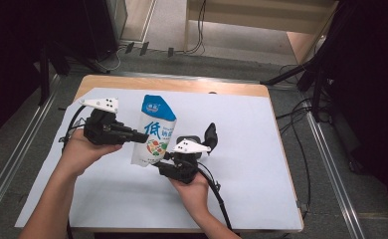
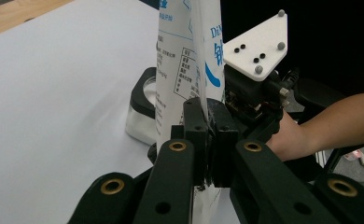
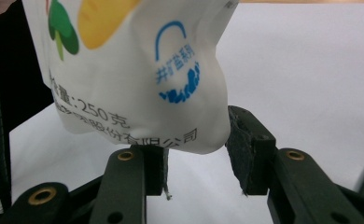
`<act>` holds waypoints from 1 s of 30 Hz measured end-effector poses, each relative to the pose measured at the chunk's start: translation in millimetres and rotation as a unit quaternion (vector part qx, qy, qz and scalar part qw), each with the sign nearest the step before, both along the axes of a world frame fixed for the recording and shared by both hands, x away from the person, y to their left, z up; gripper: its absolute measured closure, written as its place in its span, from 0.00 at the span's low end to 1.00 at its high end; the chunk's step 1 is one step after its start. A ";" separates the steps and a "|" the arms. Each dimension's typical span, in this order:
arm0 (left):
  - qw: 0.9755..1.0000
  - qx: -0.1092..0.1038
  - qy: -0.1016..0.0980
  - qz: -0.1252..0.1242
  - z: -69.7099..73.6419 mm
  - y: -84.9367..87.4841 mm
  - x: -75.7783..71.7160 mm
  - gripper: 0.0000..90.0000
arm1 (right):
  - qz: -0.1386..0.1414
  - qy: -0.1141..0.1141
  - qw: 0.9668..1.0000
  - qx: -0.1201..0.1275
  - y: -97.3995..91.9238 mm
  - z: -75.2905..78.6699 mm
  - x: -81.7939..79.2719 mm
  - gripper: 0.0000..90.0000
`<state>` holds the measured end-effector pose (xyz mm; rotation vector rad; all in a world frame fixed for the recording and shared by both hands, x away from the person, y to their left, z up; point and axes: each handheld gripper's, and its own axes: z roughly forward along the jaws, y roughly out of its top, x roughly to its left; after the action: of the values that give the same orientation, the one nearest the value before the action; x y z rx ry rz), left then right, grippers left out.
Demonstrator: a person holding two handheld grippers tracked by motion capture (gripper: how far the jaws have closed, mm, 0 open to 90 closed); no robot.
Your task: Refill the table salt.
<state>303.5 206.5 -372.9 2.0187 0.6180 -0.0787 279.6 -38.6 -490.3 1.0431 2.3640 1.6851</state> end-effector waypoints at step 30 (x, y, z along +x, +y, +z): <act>0.993 -0.020 -0.030 0.112 -8.4 43.4 23.9 1.00 | 0.078 0.031 0.996 -0.036 -18.7 15.1 -9.2 0.66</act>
<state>327.4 249.9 -381.3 1.8945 0.7946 0.1027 270.4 -57.3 -475.2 0.9346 2.5862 1.6222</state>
